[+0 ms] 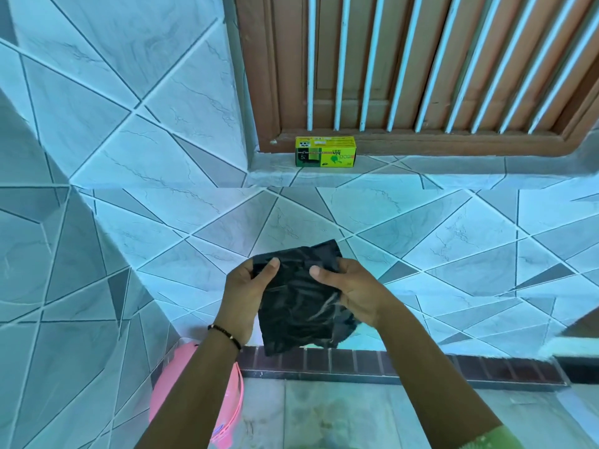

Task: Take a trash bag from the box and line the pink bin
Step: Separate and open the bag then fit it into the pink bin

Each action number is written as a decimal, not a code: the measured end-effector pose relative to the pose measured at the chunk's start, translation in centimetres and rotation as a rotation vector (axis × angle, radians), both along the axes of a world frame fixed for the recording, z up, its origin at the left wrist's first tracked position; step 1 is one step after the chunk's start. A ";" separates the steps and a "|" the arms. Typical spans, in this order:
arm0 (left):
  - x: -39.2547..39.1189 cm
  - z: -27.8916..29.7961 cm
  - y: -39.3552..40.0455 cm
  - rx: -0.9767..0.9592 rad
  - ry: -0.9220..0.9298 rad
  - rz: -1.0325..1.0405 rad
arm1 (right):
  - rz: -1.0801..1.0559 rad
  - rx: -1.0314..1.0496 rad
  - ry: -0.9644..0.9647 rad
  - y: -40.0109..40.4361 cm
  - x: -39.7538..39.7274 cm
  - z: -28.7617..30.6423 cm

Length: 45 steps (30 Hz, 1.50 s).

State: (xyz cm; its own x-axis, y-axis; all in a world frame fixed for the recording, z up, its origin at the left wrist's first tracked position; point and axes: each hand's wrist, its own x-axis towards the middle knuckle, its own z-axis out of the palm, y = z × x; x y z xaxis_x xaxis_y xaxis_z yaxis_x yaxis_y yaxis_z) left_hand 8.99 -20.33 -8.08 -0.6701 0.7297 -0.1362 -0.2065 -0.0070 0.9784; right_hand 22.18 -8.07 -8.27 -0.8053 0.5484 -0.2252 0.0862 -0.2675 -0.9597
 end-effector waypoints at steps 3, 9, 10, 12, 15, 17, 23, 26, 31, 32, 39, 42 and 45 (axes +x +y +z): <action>-0.1 0.6 -0.1 0.007 0.010 -0.021 | -0.079 0.044 -0.016 -0.4 -0.2 -0.9; 1.1 -0.3 -1.4 -0.182 0.170 -0.198 | -0.197 -0.039 0.122 0.5 0.2 0.0; 1.3 -0.3 -1.3 -0.165 0.161 -0.167 | -0.196 -0.062 0.125 0.5 0.2 0.1; 1.2 -0.2 -1.0 -0.129 0.117 -0.086 | -0.163 -0.113 0.091 0.4 0.2 -0.1; 0.6 0.1 -0.4 -0.105 0.052 0.021 | -0.027 -0.083 -0.047 -0.2 0.6 -0.9; 0.4 0.2 -0.4 -0.074 0.055 0.039 | 0.009 -0.024 -0.080 -0.7 0.9 -1.5; 1.7 -0.2 -1.4 -0.140 0.054 -0.182 | -0.212 -0.140 0.095 -0.1 0.7 -1.1; 2.1 -0.9 -1.2 -0.126 -0.005 -0.152 | -0.165 -0.131 0.048 0.5 1.2 -0.9; 2.6 -1.4 -0.4 -0.160 0.024 -0.003 | -0.012 -0.031 -0.093 0.0 2.2 -1.6; 2.6 -1.5 -0.4 -0.174 0.000 -0.021 | -0.053 -0.029 -0.083 -0.2 2.3 -1.8; 3.3 -2.3 -0.9 -0.201 -0.074 -0.030 | -0.221 -0.076 -0.076 -0.2 2.9 -1.9; 3.6 -2.7 -0.8 -0.187 -0.022 0.052 | -0.194 -0.045 -0.167 -0.5 3.1 -2.1; 4.0 -3.0 -0.7 -0.138 -0.087 0.063 | -0.179 -0.116 -0.144 -0.7 3.2 -2.2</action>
State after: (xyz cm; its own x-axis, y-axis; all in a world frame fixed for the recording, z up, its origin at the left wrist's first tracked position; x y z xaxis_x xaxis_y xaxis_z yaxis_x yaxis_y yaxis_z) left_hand 12.98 -21.03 -11.11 -0.6950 0.6571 -0.2919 -0.2938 0.1110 0.9494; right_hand 25.43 -8.76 -10.43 -0.6524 0.6434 -0.4005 0.1614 -0.3984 -0.9029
